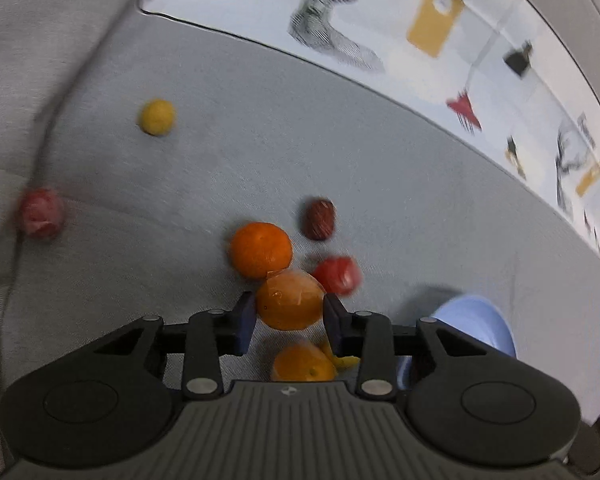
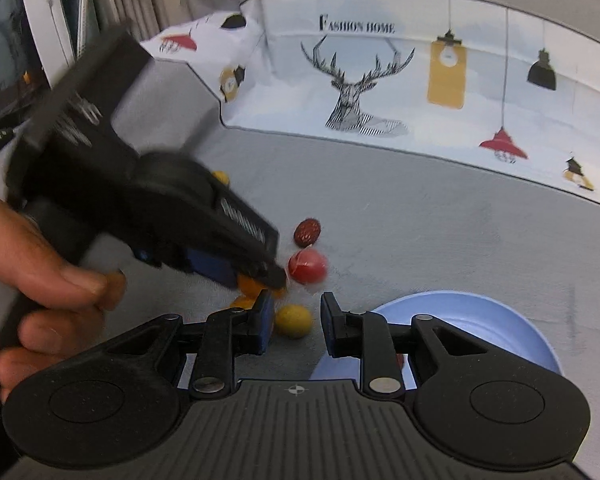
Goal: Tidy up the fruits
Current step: 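Grasp a plastic-wrapped orange with the left tool while the right tool grasps a yellow fruit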
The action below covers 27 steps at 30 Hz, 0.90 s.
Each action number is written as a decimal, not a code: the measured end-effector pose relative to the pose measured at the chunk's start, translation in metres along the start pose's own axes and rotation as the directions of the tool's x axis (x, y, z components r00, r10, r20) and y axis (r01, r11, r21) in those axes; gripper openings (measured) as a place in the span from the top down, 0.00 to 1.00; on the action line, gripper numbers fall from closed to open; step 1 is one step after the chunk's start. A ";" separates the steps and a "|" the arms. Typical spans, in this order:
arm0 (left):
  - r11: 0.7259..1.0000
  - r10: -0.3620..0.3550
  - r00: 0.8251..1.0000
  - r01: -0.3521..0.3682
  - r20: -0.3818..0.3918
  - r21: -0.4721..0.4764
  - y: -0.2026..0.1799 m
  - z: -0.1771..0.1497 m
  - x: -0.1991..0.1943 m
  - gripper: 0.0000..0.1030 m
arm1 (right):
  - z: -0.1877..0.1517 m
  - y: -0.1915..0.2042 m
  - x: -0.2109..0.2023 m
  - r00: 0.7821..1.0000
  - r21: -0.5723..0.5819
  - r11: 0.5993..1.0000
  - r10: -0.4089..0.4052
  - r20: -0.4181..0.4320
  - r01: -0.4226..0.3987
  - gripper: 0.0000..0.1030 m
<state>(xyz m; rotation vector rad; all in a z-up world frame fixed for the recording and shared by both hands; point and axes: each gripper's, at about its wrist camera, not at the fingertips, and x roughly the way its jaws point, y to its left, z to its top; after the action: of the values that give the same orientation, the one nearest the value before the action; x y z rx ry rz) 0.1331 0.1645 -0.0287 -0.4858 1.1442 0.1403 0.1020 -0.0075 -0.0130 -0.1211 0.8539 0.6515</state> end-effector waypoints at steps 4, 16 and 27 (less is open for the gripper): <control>1.000 0.031 0.999 -0.031 -0.011 -0.002 0.002 -0.001 -0.001 0.61 | 0.001 0.003 0.014 1.000 -0.018 1.000 -0.002 -0.018 0.001 0.72; 0.998 0.057 0.998 -0.056 -0.012 0.026 -0.005 -0.001 0.005 0.59 | 0.005 0.005 0.047 0.996 -0.050 0.997 -0.057 -0.071 0.053 0.72; 0.997 0.058 0.998 -0.058 0.012 0.042 -0.007 -0.001 0.005 0.60 | 0.003 0.014 0.053 0.994 -0.111 0.994 -0.023 -0.107 0.011 0.76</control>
<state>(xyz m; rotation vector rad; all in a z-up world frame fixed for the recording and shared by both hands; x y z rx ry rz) 0.1365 0.1565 -0.0313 -0.4138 1.1489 0.1687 0.1208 0.0301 -0.0478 -0.2651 0.9202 0.6810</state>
